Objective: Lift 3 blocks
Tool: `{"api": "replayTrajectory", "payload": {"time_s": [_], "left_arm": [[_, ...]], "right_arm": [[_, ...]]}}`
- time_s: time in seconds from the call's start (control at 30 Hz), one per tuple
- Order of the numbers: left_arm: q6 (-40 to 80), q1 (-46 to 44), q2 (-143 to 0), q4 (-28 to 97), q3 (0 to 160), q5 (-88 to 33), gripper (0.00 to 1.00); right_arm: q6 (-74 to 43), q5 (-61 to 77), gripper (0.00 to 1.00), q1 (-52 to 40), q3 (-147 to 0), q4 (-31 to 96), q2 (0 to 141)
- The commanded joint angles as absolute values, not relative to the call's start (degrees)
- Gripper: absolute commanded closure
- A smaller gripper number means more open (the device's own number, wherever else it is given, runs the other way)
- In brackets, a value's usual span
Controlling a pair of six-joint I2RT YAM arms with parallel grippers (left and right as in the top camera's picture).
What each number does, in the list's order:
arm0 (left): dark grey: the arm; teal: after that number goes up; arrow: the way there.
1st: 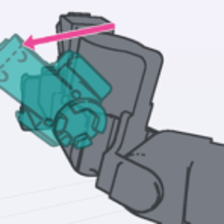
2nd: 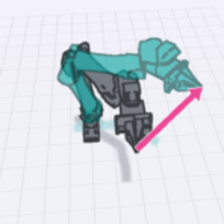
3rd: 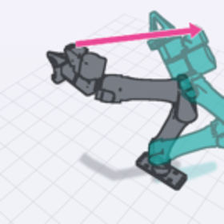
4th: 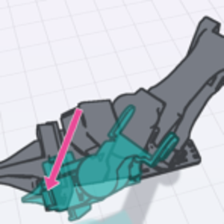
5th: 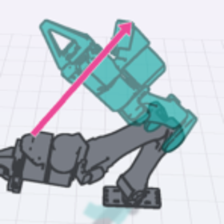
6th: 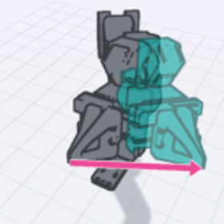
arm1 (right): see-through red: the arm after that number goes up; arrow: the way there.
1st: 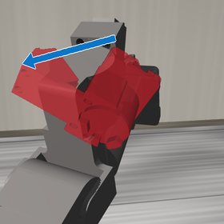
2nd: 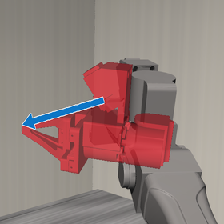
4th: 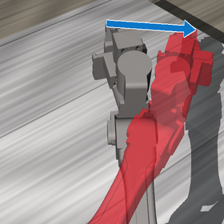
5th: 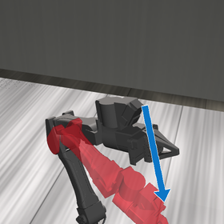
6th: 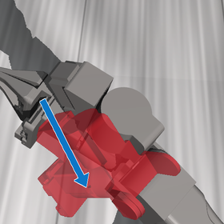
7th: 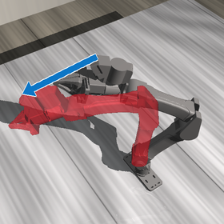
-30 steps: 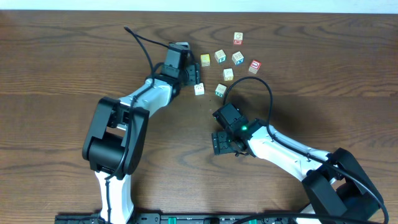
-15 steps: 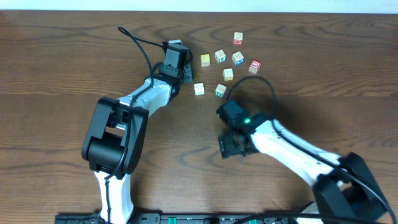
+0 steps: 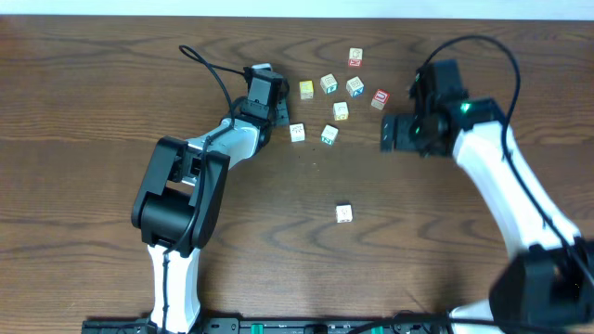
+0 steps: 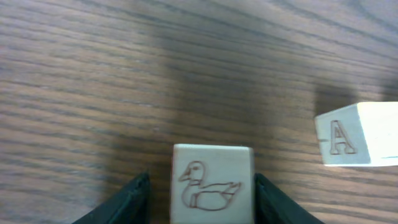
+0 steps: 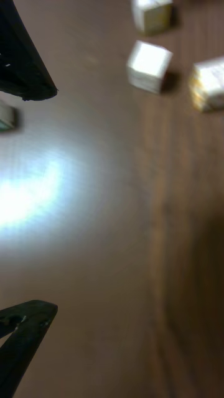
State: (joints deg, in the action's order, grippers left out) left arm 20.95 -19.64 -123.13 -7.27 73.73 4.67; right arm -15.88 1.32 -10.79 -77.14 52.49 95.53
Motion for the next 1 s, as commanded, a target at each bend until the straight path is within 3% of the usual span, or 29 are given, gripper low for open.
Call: {"api": "replayTrajectory", "payload": {"time_s": [0.0,0.27,0.43,0.67,0.77,0.97], "left_arm": [[21.7,-19.5,-124.3,-7.2,75.0,5.0,0.50],[21.7,-19.4,-124.3,-5.0,75.0,5.0,0.76],[21.7,-19.4,-124.1,-1.5,75.0,5.0,0.81],[21.7,-19.4,-119.9,5.5,75.0,5.0,0.89],[21.7,-19.4,-115.3,13.3,75.0,5.0,0.92],[21.8,-19.4,-110.2,25.2,75.0,5.0,0.93]], "right_arm": [[-10.3,4.0,0.01,-8.2,-82.8,51.1,104.3],[-8.3,3.9,0.04,-9.3,-102.5,54.1,125.5],[-9.0,4.0,0.07,-9.8,-111.9,56.3,131.7],[-9.2,4.0,0.08,-10.5,-112.6,54.3,132.8],[-9.8,4.0,0.17,-10.7,-112.6,53.3,134.3],[-16.4,3.9,0.25,-11.0,-112.6,50.1,136.8]]}}
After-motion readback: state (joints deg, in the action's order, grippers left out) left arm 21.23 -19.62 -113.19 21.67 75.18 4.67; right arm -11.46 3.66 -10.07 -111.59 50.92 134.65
